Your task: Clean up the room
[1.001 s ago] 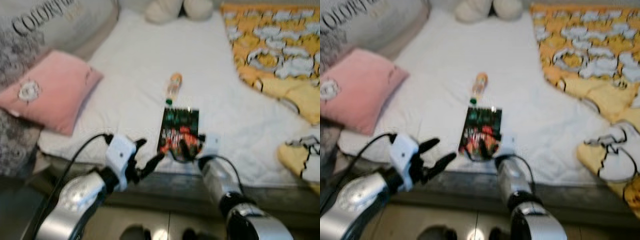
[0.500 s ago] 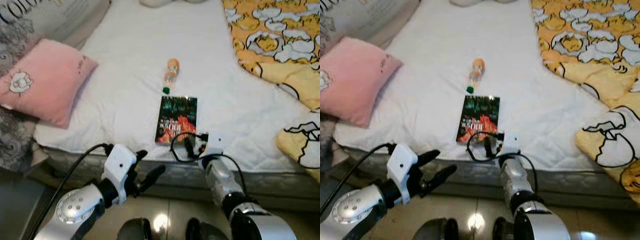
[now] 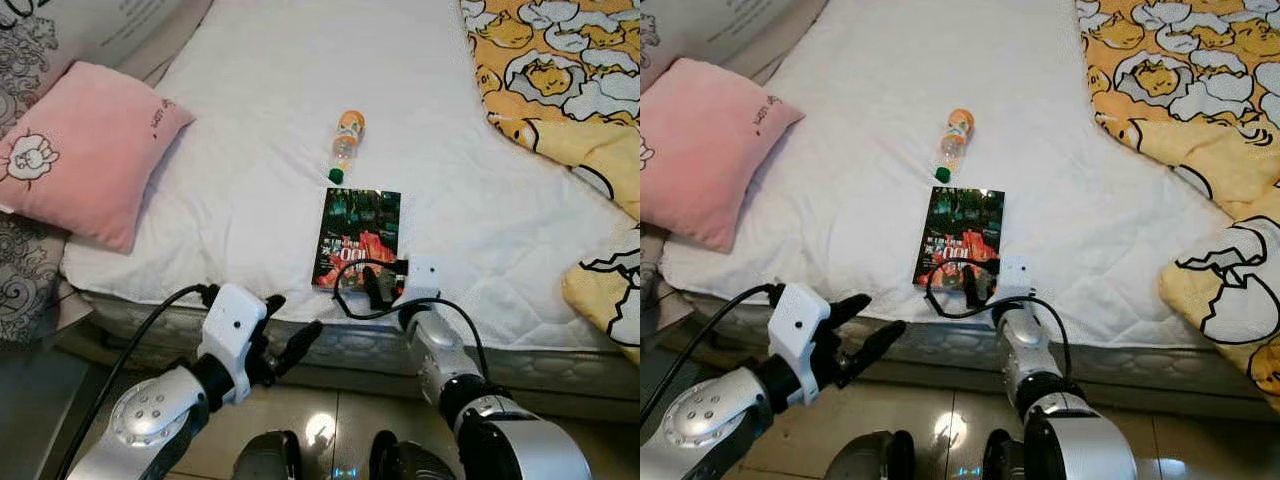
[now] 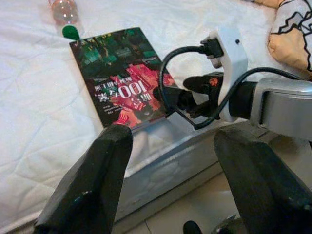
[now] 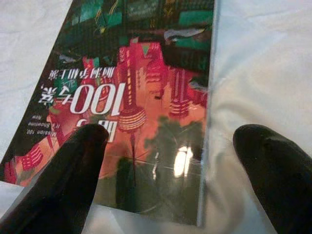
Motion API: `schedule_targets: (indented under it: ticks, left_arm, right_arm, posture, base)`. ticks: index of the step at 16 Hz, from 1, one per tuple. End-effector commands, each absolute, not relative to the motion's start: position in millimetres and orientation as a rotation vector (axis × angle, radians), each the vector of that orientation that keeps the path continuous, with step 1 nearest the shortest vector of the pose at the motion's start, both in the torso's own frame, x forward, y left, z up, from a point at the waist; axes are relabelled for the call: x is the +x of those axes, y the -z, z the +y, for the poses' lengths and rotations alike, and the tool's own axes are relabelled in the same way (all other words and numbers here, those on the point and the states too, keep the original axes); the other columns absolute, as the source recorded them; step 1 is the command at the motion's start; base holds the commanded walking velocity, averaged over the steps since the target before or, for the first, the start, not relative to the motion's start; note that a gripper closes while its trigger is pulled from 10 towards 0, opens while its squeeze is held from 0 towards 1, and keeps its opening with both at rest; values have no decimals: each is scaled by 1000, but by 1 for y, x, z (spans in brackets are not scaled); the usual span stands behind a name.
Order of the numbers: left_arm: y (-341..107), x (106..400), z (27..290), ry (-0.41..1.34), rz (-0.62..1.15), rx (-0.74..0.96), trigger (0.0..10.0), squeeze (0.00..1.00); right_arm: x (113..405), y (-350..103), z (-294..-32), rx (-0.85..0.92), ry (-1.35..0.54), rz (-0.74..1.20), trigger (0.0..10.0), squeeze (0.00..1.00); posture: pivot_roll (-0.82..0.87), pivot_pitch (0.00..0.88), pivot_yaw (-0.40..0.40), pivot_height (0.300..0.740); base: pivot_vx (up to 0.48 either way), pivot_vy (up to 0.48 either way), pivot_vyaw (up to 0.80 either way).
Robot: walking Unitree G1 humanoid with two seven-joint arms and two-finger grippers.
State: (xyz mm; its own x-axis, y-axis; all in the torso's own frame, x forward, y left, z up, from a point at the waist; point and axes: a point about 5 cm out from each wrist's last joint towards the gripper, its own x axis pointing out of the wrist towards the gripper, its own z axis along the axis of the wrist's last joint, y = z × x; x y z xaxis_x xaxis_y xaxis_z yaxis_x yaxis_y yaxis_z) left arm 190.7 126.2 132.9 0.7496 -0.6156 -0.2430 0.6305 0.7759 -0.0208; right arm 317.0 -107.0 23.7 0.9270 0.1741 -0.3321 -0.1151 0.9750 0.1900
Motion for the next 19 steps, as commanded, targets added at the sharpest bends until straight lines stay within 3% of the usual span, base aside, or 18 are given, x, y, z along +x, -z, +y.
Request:
schedule_targets:
  ticks: [1,6,7,8,9,19]
  left_arm:
    - [-135,186,129,668,252,79,10000,0]
    - [-137,182,132,646,262,87,10000,0]
    - [-137,182,131,645,262,87,10000,0]
    - [-138,183,131,644,261,87,10000,0]
    - [-138,183,130,643,261,87,10000,0]
    - [-135,185,128,654,269,101,10000,0]
  right_arm:
    - [312,-17,-99,183,-165,405,10000,0]
    - [315,-21,-79,272,-205,449,10000,0]
    - [317,-24,-74,287,-227,445,7686,0]
    - [318,-26,-72,290,-235,441,0,0]
    - [320,-27,-70,375,-213,455,0,0]
    - [327,-42,-50,565,-260,425,0,0]
  posture:
    - [265,222,73,740]
    - [286,236,76,740]
    - [286,235,75,740]
    - [286,234,75,740]
    - [286,235,75,740]
    - [266,242,79,740]
  base:
    - [0,0,0]
    - [0,0,0]
    - [0,0,0]
    - [0,0,0]
    - [0,0,0]
    - [0,0,0]
